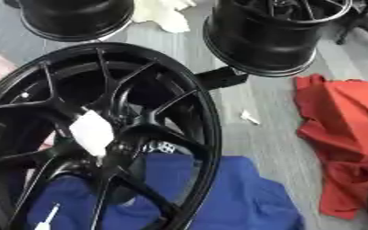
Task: Pull the pin out of the wheel hub.
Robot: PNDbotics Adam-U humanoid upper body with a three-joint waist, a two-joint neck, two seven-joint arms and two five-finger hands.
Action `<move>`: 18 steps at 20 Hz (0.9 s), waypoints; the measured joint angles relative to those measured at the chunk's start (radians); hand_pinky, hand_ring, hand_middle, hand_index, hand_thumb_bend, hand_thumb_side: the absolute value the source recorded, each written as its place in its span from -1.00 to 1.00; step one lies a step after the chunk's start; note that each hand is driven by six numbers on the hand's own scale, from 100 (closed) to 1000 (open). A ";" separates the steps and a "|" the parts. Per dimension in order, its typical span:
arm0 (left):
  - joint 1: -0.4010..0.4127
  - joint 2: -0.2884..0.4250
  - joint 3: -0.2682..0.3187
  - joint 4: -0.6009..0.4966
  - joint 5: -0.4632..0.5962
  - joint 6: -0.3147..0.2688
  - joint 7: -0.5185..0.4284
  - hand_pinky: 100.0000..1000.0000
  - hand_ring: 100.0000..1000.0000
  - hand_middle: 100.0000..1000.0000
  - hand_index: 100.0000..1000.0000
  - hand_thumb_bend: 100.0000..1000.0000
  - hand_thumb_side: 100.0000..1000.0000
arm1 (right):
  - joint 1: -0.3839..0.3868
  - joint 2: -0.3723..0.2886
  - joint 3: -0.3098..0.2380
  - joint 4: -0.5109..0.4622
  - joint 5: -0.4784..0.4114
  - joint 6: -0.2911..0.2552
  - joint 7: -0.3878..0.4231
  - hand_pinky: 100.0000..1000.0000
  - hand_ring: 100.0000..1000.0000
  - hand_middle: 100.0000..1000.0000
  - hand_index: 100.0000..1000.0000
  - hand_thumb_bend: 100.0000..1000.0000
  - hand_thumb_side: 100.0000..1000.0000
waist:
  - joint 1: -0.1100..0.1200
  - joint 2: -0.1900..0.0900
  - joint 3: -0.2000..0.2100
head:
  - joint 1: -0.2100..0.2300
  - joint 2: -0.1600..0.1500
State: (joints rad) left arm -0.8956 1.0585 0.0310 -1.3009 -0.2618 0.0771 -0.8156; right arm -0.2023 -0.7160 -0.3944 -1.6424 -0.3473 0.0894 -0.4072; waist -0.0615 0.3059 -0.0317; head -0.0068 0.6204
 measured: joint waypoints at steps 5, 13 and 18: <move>0.033 0.006 0.005 0.024 -0.009 -0.012 0.006 0.72 0.73 0.65 0.79 -1.00 0.76 | 0.000 0.000 0.000 0.000 0.000 -0.001 0.000 -0.43 -0.50 -0.42 0.06 -1.00 -0.51 | -0.004 0.000 -0.003 | 0.000 -0.008; 0.033 0.005 0.012 -0.031 0.184 -0.029 0.207 0.36 0.18 0.05 0.39 -1.00 -0.38 | -0.008 0.000 0.000 0.000 0.000 -0.002 -0.001 -0.43 -0.50 -0.42 0.06 -1.00 -0.52 | -0.002 0.002 -0.003 | 0.000 -0.008; 0.051 -0.003 -0.023 -0.158 0.337 -0.050 0.349 0.31 0.12 -0.01 0.35 -1.00 -0.29 | -0.010 0.000 0.000 0.000 0.000 -0.002 0.003 -0.43 -0.50 -0.42 0.06 -1.00 -0.52 | -0.002 0.003 -0.010 | 0.003 -0.008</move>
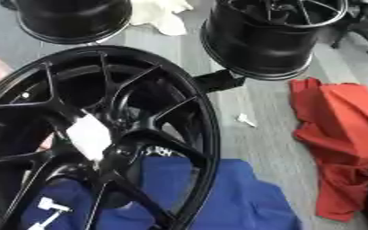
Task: Pull the pin out of the wheel hub.
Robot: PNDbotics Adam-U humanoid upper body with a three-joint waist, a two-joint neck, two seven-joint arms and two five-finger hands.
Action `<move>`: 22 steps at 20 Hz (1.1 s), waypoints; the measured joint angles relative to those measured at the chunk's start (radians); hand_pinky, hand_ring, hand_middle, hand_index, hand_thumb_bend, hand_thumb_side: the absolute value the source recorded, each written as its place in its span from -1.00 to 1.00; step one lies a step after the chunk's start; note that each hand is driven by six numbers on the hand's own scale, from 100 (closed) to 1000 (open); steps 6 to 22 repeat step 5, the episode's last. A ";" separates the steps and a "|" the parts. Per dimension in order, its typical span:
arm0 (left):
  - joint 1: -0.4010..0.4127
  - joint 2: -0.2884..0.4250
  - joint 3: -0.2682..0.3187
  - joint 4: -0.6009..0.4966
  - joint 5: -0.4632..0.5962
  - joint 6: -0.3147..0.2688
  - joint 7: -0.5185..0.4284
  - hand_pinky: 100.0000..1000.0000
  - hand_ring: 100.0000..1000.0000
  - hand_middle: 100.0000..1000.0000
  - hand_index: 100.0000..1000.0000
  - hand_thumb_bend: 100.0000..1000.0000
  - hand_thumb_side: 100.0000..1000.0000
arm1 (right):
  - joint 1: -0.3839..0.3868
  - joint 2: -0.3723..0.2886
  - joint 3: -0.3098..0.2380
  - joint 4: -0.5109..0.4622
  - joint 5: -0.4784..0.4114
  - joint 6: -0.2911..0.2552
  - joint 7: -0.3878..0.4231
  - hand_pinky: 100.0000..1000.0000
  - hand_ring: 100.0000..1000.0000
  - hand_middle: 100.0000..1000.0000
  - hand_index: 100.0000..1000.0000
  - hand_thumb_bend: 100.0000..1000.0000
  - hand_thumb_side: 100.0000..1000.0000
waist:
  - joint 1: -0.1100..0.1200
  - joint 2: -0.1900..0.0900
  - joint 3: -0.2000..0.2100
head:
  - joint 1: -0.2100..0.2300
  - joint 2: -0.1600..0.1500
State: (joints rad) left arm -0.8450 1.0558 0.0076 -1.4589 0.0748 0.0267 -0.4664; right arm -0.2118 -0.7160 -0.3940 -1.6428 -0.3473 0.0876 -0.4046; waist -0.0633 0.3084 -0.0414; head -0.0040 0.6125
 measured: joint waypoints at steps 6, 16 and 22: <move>0.024 0.000 -0.037 -0.132 0.096 0.016 0.103 0.29 0.09 -0.04 0.33 -1.00 -0.25 | -0.008 0.000 0.001 0.000 0.000 -0.002 0.003 -0.43 -0.50 -0.42 0.06 -1.00 -0.52 | 0.000 0.000 -0.001 | 0.003 0.000; 0.024 0.000 -0.037 -0.132 0.096 0.016 0.103 0.29 0.09 -0.04 0.33 -1.00 -0.25 | -0.008 0.000 0.001 0.000 0.000 -0.002 0.003 -0.43 -0.50 -0.42 0.06 -1.00 -0.52 | 0.000 0.000 -0.001 | 0.003 0.000; 0.024 0.000 -0.037 -0.132 0.096 0.016 0.103 0.29 0.09 -0.04 0.33 -1.00 -0.25 | -0.008 0.000 0.001 0.000 0.000 -0.002 0.003 -0.43 -0.50 -0.42 0.06 -1.00 -0.52 | 0.000 0.000 -0.001 | 0.003 0.000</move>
